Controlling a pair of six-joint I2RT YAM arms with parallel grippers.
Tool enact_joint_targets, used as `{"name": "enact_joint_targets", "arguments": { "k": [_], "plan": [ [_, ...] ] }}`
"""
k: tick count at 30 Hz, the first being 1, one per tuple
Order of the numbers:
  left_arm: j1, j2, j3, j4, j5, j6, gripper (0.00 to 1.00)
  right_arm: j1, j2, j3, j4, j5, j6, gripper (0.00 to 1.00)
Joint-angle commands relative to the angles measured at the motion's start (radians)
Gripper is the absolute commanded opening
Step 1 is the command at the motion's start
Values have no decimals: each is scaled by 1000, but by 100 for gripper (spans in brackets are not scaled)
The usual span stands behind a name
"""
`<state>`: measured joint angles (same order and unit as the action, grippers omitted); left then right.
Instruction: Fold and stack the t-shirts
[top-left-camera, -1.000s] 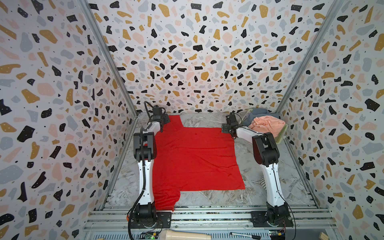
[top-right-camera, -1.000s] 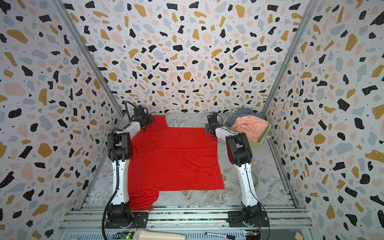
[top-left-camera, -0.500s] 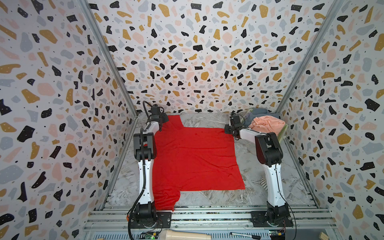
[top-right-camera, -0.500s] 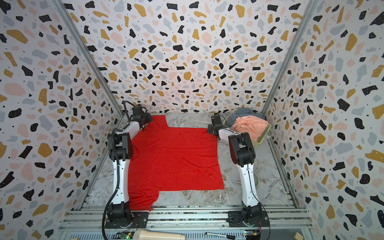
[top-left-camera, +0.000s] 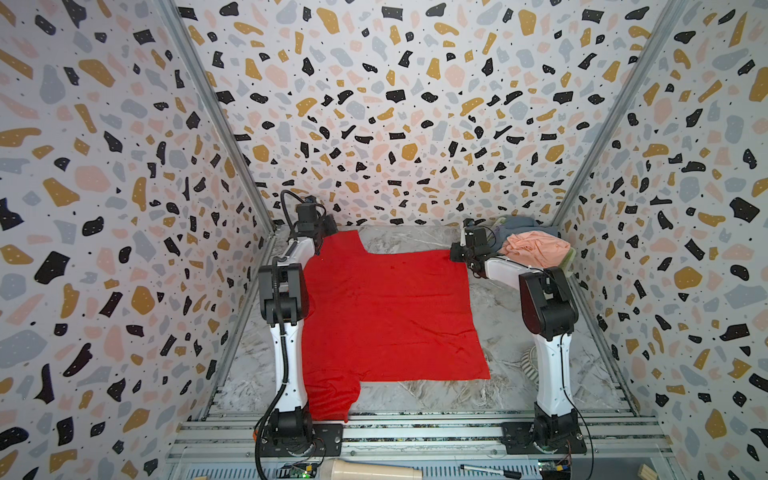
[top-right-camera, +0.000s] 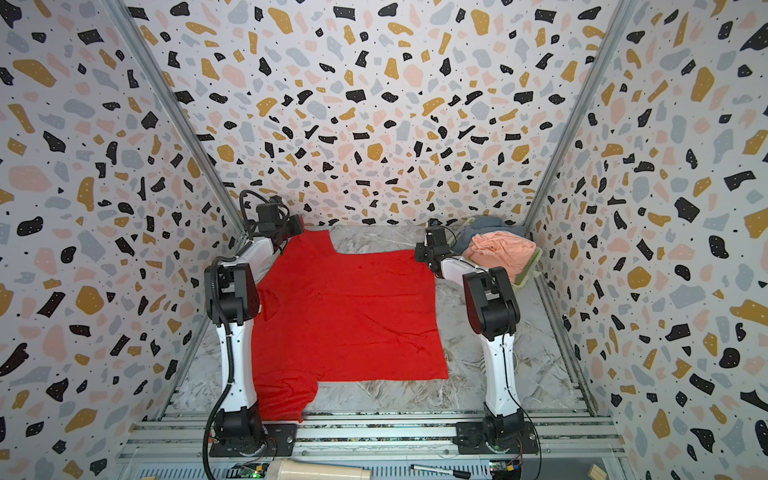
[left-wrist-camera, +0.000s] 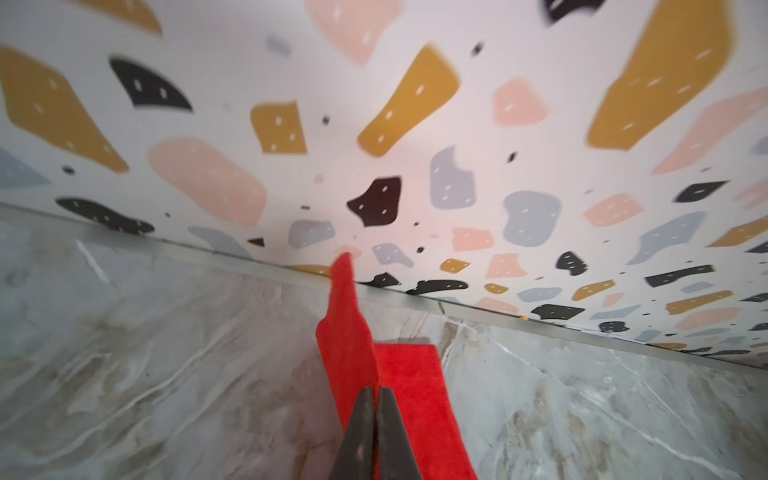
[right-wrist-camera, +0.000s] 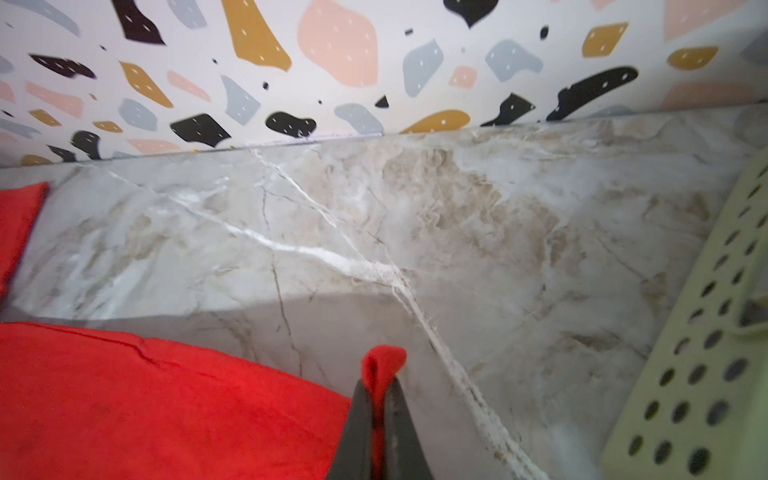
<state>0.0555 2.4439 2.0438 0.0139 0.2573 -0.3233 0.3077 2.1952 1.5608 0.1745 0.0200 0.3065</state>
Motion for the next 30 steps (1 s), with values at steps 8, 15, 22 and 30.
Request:
{"name": "enact_joint_targets", "arguments": {
  "k": [8, 15, 22, 30],
  "plan": [
    [21, -226, -211, 13, -88, 163, 0, -5, -133, -93, 53, -17, -56, 0],
    [33, -395, -419, 29, -153, 202, 0, -10, -206, -179, 55, -42, -100, 0],
    [35, -585, -698, 102, -225, 158, 0, -28, -295, -294, 72, -93, -123, 0],
    [35, -792, -998, 181, -288, 55, 0, -28, -338, -387, 78, -149, -137, 0]
  ]
}}
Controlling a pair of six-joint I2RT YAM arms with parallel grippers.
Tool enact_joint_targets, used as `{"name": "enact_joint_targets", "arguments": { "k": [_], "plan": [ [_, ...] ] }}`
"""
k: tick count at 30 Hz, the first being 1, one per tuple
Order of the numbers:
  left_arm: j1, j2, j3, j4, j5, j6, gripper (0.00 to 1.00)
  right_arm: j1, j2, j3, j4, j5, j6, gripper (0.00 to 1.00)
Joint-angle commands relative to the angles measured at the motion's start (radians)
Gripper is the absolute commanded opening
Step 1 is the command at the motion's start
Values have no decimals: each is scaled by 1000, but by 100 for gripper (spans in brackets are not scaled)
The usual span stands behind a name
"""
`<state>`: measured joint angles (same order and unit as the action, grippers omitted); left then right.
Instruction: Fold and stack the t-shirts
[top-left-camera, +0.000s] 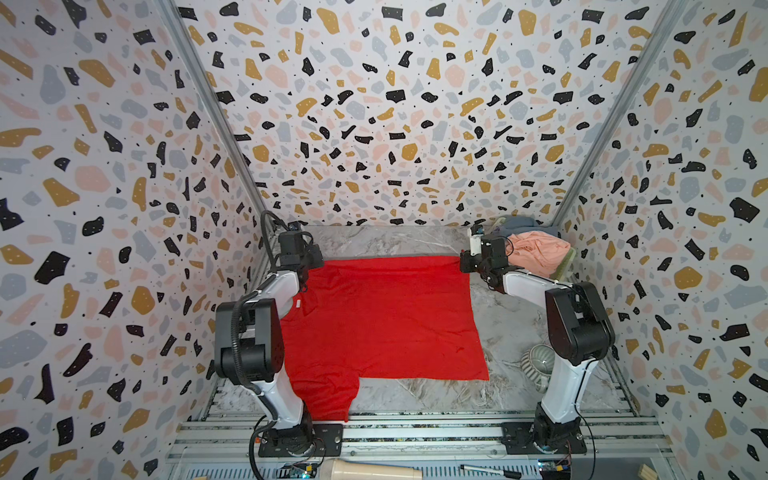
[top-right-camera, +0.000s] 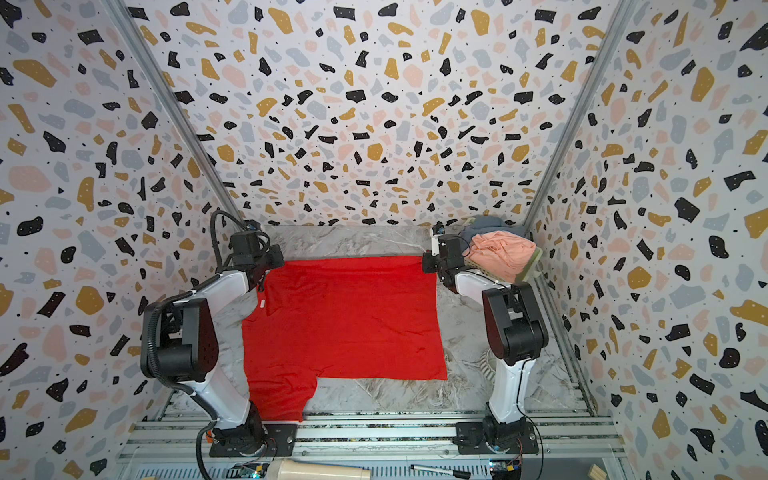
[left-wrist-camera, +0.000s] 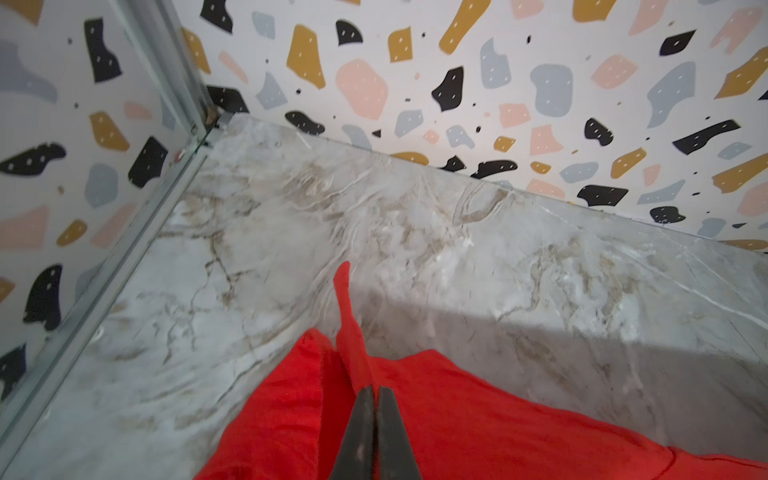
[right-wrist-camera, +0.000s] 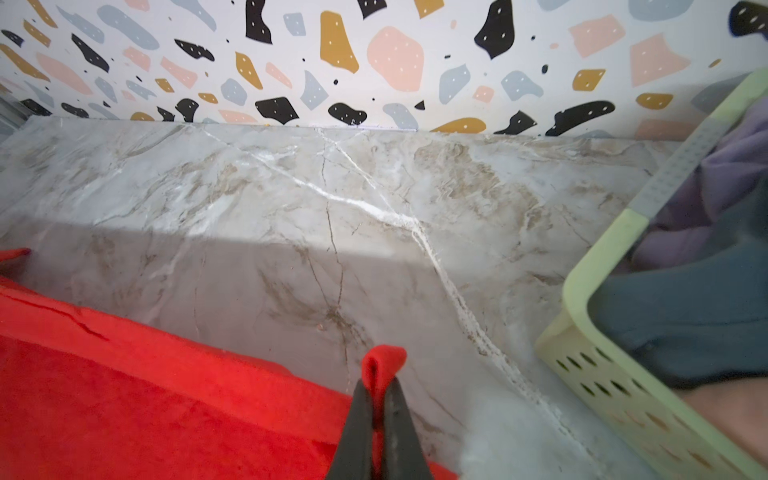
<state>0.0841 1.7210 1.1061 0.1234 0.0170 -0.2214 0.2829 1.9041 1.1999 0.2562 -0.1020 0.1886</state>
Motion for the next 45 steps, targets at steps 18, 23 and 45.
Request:
{"name": "enact_joint_targets", "arguments": {
  "k": [18, 23, 45],
  "plan": [
    [6, -214, -286, 12, -109, -149, 0, -1, -46, -122, 20, -61, -14, 0],
    [5, -280, -270, -67, -92, -161, 0, -2, -72, -109, -20, -59, -25, 0],
    [-39, -454, -311, -261, -75, -289, 56, 21, -330, -267, -20, -173, 155, 57]
  ]
}}
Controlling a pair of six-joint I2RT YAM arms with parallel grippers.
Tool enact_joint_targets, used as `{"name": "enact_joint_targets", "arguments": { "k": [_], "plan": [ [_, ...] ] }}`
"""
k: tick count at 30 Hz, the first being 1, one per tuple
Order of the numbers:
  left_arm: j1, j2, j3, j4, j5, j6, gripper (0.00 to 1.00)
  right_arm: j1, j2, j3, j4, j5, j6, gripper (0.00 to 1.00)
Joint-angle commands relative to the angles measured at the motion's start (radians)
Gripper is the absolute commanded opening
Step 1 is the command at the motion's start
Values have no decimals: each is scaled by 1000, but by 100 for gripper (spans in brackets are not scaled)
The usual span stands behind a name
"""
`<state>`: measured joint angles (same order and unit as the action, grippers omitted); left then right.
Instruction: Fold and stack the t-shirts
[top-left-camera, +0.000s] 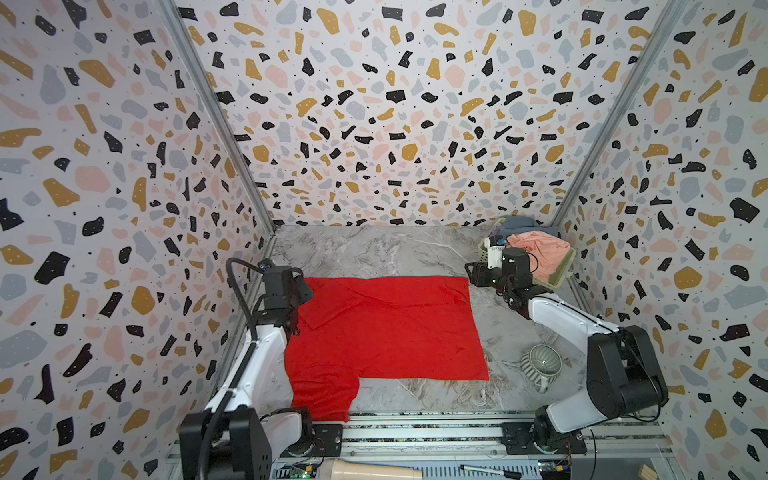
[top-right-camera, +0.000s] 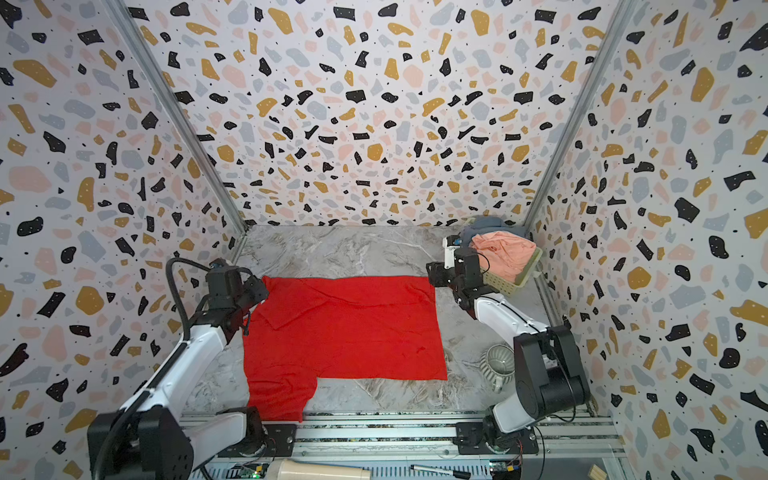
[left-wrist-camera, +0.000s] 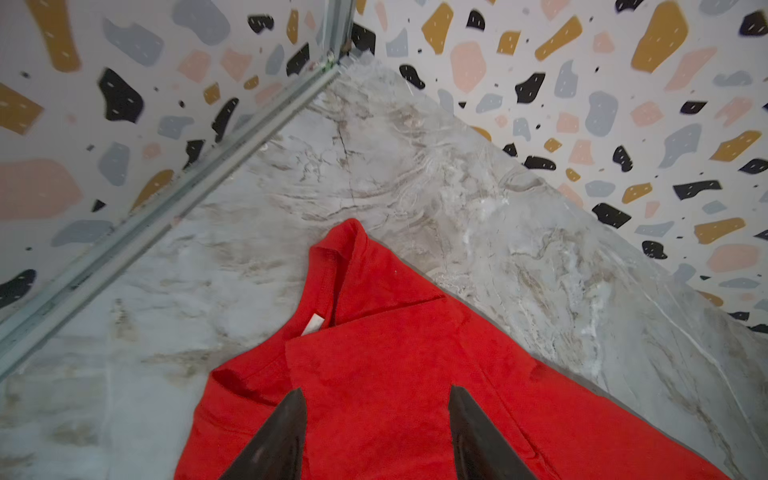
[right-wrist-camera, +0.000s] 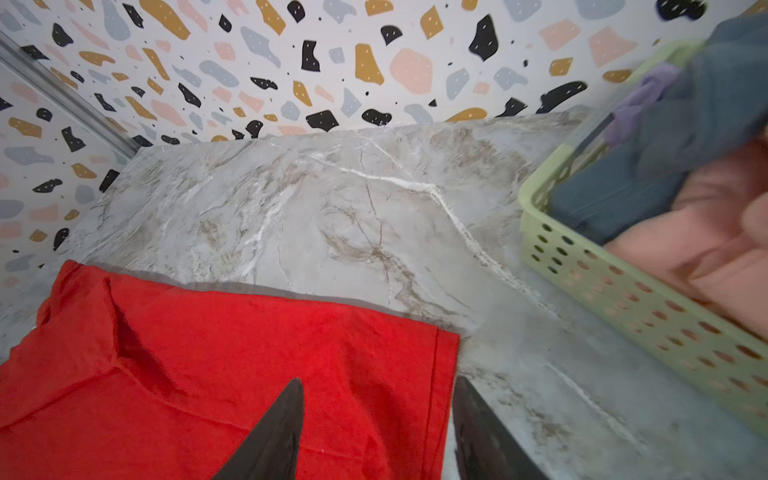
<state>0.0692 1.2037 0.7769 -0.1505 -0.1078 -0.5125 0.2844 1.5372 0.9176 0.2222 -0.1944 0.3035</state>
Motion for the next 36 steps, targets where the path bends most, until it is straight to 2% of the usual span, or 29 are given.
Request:
{"name": "enact_joint_targets", "arguments": {
  "k": [1, 6, 10, 14, 27, 36],
  "plan": [
    [-41, 102, 38, 23, 53, 6, 56, 31, 55, 19, 17, -85, 42, 57],
    [-126, 301, 153, 58, 6, 6, 54, 66, 140, 18, 38, -107, 46, 57],
    [-147, 474, 264, 48, -34, -6, 53, 70, 179, 18, 26, -114, 51, 56],
    [-161, 587, 337, 28, -95, -13, 48, 70, 167, -6, 19, -93, 47, 56],
    [-175, 748, 450, 57, -118, -44, 44, 68, 136, -13, -19, -67, -2, 57],
    [-178, 777, 464, 31, -154, -55, 29, 67, 139, -23, -20, -43, -14, 57]
  ]
}}
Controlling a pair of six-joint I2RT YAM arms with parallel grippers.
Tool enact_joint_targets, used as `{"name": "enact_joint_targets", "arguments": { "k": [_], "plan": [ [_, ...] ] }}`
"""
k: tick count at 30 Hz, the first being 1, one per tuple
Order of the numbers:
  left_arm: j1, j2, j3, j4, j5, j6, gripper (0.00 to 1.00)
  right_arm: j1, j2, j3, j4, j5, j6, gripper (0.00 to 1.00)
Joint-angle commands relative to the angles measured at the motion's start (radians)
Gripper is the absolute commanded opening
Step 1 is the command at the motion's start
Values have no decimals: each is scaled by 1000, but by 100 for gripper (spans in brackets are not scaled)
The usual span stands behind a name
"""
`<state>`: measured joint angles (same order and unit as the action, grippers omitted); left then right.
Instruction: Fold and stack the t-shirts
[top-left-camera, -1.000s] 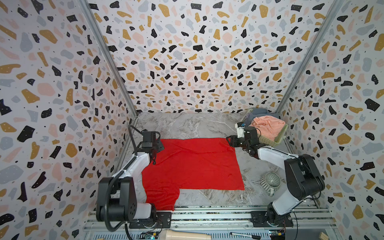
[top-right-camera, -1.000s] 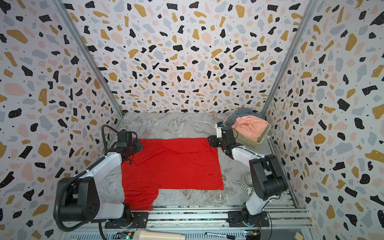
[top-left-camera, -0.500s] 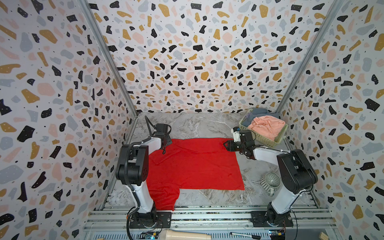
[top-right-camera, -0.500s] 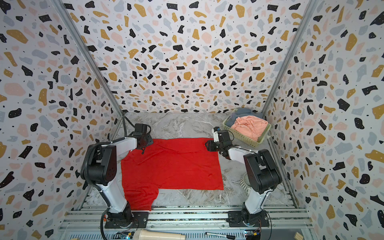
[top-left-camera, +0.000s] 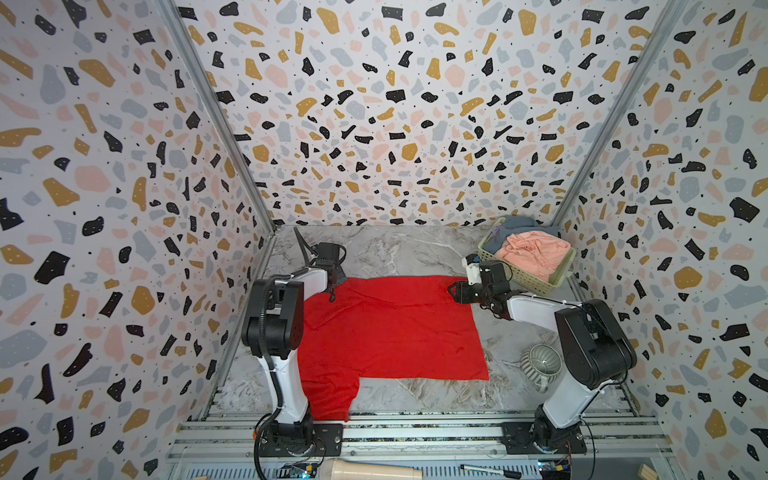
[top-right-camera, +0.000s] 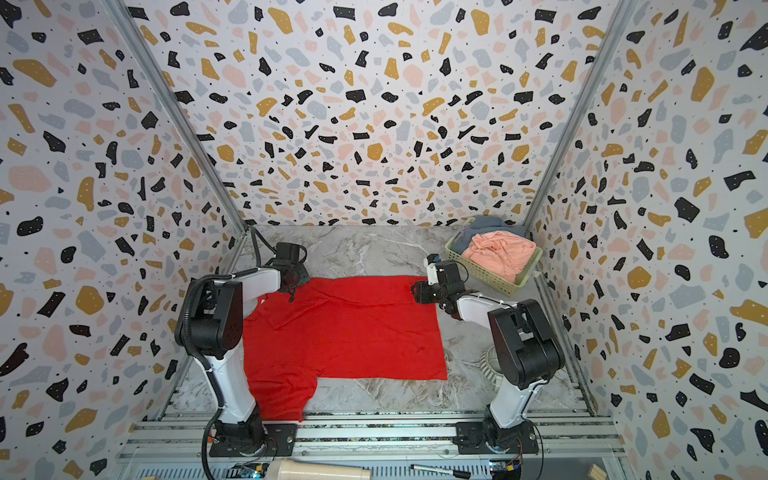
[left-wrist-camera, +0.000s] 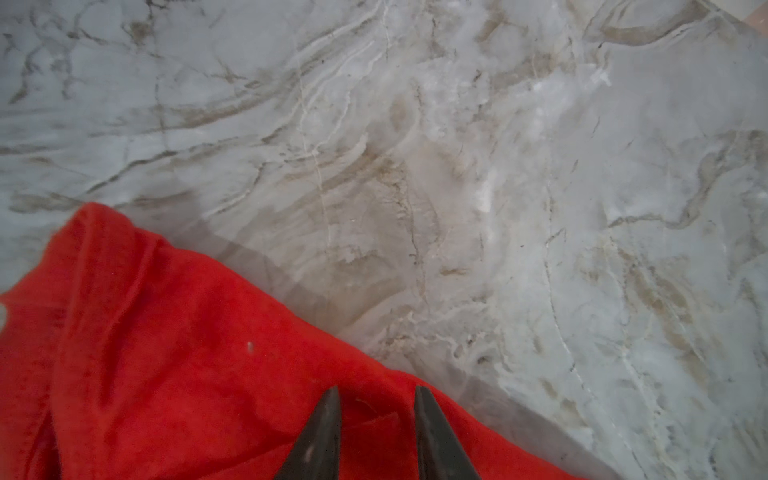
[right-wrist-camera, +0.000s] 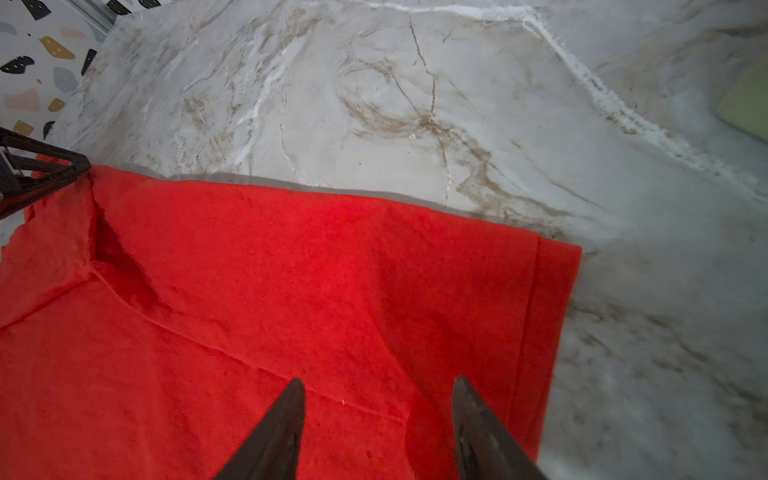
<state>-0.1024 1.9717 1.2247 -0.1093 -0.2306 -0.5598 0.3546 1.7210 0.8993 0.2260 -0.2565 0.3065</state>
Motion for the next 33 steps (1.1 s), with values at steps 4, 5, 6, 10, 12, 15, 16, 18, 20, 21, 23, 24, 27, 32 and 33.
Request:
{"name": "enact_joint_targets", "arguments": {
  "k": [4, 5, 6, 10, 12, 15, 16, 18, 20, 21, 23, 24, 27, 32, 33],
  "plan": [
    [-10, 3, 14, -22, -35, -3, 25, -6, -43, -2, -24, 25, -20, 57],
    [-13, 0, 11, -25, -35, -2, 25, -9, -42, -1, -22, 27, -21, 57],
    [-15, -4, 9, -26, -35, 1, 25, -9, -43, -2, -22, 26, -20, 57],
    [-25, -19, -2, -20, -6, 16, 28, -11, -42, -8, -19, 28, -17, 57],
    [-29, -14, -1, -28, -6, 20, 30, -11, -41, -10, -17, 28, -17, 57],
    [-33, -2, 1, -35, -16, 23, 29, -13, -42, -16, -15, 27, -17, 57],
    [-33, 3, 4, -40, -21, 24, 28, -13, -43, -18, -13, 27, -16, 57],
    [-33, 15, 10, -48, -28, 27, 24, -14, -45, -20, -11, 28, -15, 57],
    [-33, 24, 15, -54, -37, 29, 19, -17, -46, -23, -10, 30, -15, 57],
    [-34, 27, 17, -57, -41, 30, 16, -18, -47, -25, -11, 30, -16, 57],
    [-34, 23, 20, -62, -53, 34, 8, -20, -50, -29, -10, 32, -14, 57],
    [-34, 16, 20, -63, -60, 34, 5, -22, -51, -30, -10, 32, -14, 57],
    [-35, -8, 23, -68, -73, 37, 0, -23, -52, -34, -7, 34, -12, 57],
    [-46, -78, 2, -87, -91, 38, 0, -24, -53, -37, -3, 33, -9, 57],
    [-52, -99, -9, -93, -99, 38, 0, -25, -54, -38, -2, 34, -9, 57]
  ]
}}
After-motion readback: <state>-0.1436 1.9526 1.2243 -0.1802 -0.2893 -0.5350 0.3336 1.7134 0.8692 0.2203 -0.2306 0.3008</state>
